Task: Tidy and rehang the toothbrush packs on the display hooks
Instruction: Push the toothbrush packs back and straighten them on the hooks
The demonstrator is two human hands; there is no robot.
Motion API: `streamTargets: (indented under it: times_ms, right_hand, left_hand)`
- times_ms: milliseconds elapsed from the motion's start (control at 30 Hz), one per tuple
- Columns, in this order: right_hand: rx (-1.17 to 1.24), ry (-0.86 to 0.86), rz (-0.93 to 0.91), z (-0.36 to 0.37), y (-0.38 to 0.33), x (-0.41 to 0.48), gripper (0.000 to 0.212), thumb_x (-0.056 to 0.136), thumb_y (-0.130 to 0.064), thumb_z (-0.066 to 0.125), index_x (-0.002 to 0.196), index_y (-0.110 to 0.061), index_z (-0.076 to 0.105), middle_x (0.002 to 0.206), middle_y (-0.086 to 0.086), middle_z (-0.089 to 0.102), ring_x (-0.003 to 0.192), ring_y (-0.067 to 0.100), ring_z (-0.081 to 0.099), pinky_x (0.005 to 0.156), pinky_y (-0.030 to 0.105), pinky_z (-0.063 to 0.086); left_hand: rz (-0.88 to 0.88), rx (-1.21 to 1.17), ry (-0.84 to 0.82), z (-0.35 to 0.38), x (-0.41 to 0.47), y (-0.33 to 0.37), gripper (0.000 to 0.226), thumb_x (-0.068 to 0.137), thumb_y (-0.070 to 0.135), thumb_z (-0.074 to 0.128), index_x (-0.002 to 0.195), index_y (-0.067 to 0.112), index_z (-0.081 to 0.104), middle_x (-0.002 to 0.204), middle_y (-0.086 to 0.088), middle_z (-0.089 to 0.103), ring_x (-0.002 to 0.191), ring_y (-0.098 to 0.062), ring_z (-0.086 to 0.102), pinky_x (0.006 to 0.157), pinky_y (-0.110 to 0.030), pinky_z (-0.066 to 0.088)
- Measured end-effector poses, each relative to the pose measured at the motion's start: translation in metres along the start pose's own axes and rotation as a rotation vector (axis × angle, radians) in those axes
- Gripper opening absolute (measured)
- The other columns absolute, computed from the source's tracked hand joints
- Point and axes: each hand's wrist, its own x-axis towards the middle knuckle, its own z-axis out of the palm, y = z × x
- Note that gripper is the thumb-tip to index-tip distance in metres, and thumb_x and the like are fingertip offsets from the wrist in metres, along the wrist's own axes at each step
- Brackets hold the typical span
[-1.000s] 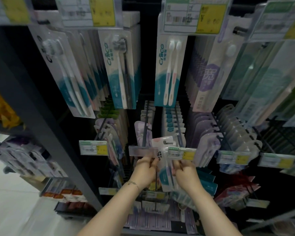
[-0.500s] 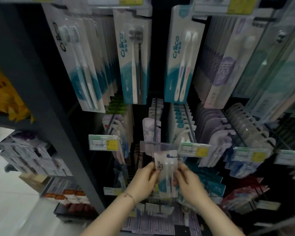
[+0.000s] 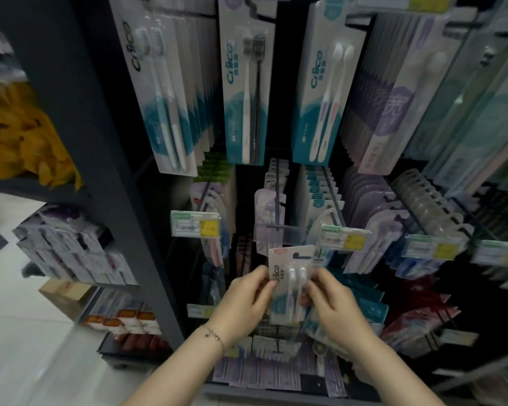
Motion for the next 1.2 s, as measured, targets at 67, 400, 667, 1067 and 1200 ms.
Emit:
streamTargets:
  times_ms: [67,400,667,1067,1200]
  right_hand:
    - [0.008,0.03,-0.049,-0.004,-0.012,0.0,0.032,0.101,-0.011,0.049,0.089,-0.04,0.056,0.079,-0.003,0.066,0.072,0.016,0.065,0.07,0.039,0.055]
    - [0.121,0.124,-0.199,-0.029,-0.085,0.037,0.015,0.1,-0.009,0.05,0.097,-0.015,0.063,0.079,0.006,0.067,0.067,0.023,0.064,0.062,0.044,0.054]
    - [0.172,0.117,-0.276,-0.035,-0.145,0.078,0.014,0.101,-0.011,0.05,0.092,-0.01,0.061,0.065,0.004,0.064,0.057,0.019,0.062,0.055,0.03,0.052]
    - [0.091,-0.012,-0.318,-0.005,-0.224,0.153,0.015,0.1,-0.025,0.053,0.092,-0.024,0.066,0.076,-0.006,0.067,0.057,0.001,0.059,0.058,0.024,0.048]
    - [0.029,-0.049,-0.348,0.005,-0.244,0.164,0.017,0.101,-0.025,0.051,0.098,-0.023,0.067,0.088,-0.008,0.068,0.073,0.002,0.061,0.065,0.022,0.046]
  left_hand:
    - [0.042,0.002,0.037,-0.007,-0.001,0.012,0.032,0.1,0.047,0.044,0.1,0.018,0.056,0.092,0.0,0.066,0.081,-0.018,0.065,0.075,-0.05,0.057]
    - [0.199,-0.013,0.205,-0.065,0.015,0.08,0.009,0.103,0.026,0.053,0.103,0.02,0.06,0.088,0.006,0.066,0.077,-0.011,0.065,0.069,-0.04,0.056]
    - [0.199,0.011,0.272,-0.108,0.027,0.109,0.009,0.101,0.02,0.057,0.108,0.018,0.063,0.098,0.008,0.071,0.08,-0.008,0.068,0.073,-0.037,0.059]
    - [0.072,-0.146,0.543,-0.169,0.039,0.122,0.009,0.102,0.015,0.055,0.098,0.021,0.06,0.095,0.005,0.072,0.062,-0.008,0.066,0.058,-0.024,0.056]
    - [0.028,-0.172,0.593,-0.181,0.041,0.117,0.012,0.103,0.015,0.052,0.095,0.022,0.058,0.087,0.002,0.071,0.06,-0.008,0.066,0.06,-0.03,0.056]
